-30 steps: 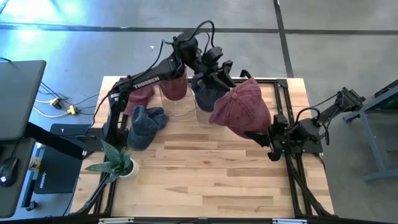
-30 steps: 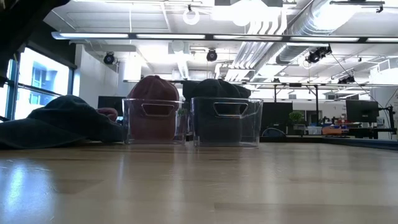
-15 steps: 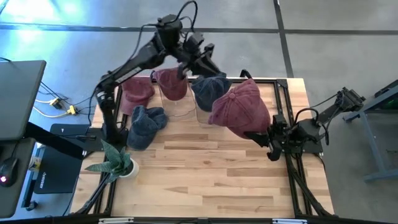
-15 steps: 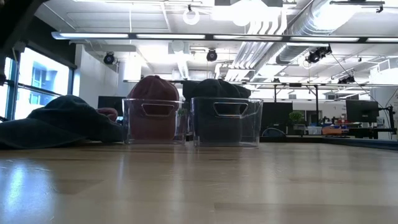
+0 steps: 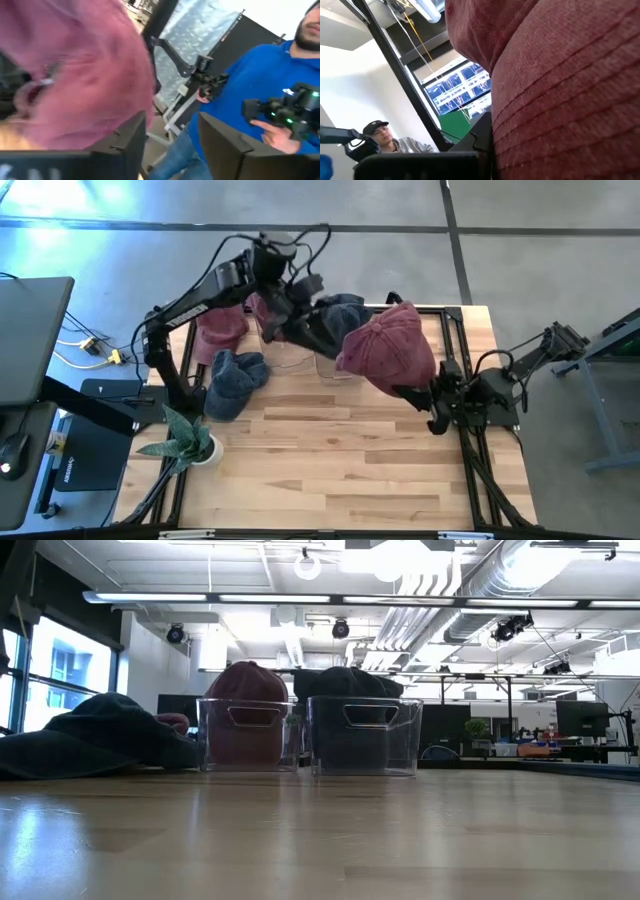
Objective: Pick & Place hat
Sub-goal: Put the bottom red cap into the left bin
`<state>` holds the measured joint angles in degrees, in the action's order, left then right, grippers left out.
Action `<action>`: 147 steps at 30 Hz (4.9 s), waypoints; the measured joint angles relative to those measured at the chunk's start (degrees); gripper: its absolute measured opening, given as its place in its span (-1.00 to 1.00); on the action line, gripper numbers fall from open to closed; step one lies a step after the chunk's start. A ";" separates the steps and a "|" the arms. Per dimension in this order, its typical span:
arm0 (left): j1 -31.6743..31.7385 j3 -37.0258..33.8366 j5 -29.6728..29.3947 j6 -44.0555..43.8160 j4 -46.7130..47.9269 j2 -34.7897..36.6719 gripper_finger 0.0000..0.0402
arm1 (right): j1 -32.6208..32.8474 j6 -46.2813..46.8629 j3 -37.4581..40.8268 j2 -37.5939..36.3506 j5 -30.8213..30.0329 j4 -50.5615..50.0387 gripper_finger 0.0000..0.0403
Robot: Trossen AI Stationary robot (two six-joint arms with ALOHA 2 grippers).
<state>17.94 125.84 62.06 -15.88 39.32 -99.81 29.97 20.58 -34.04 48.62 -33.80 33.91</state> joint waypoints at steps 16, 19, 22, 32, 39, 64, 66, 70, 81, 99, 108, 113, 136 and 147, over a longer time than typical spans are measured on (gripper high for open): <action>-10.52 -0.02 -10.00 -10.29 -17.67 -0.11 0.06 | -1.17 0.13 0.02 0.00 1.22 -0.30 -0.88; -11.34 0.00 -11.50 -11.64 -20.73 -0.09 0.02 | -1.16 0.15 0.02 0.00 1.22 -0.30 -0.88; -11.21 0.00 -14.12 -12.95 -19.02 -0.09 -0.01 | -1.16 0.47 0.02 0.00 1.22 -0.30 -0.88; -5.11 -0.04 -9.45 -8.34 -12.35 0.93 -0.14 | -1.16 3.28 0.02 0.00 2.38 -1.47 -0.88; -2.06 -0.02 7.76 -10.48 -7.83 0.76 0.03 | -1.15 3.48 0.02 -0.02 2.66 -1.62 -0.88; -6.24 0.25 -2.64 1.30 -5.55 -2.32 -0.05 | -1.22 3.41 0.02 0.00 3.84 -1.97 -0.88; -6.45 -0.16 -2.62 0.21 -5.42 -3.02 -0.05 | -1.22 3.41 0.02 0.00 3.82 -2.00 -0.88; -6.24 0.16 -0.05 -1.02 -6.25 -3.18 -0.05 | -1.22 3.41 0.02 -0.02 3.78 -1.99 -0.88; -2.89 0.04 9.31 0.54 7.62 -3.40 0.24 | -1.22 3.50 0.02 -0.02 3.93 -1.99 -0.88; -3.03 0.01 -11.67 7.65 7.47 -0.10 0.24 | -1.22 3.61 0.02 0.00 4.15 -1.97 -0.88; -8.81 0.00 -22.24 -3.17 -11.26 -1.98 0.24 | -1.24 3.45 0.02 -0.02 2.42 -1.92 -0.88; -9.51 -0.21 -20.62 -11.49 -18.37 -3.71 0.24 | -1.22 2.98 0.02 -0.02 1.88 -1.92 -0.88; -9.71 -0.04 -17.85 -13.00 -23.78 -5.11 -0.78 | -1.50 1.30 0.02 -0.02 -0.35 -2.16 -0.88; -8.92 -0.02 -12.21 -14.80 -29.26 -5.03 -0.95 | -1.50 1.05 -0.09 -1.55 0.86 -7.16 -0.48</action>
<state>9.02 125.82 49.84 -30.68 10.05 -104.84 28.47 21.63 -34.13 47.07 -32.94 26.75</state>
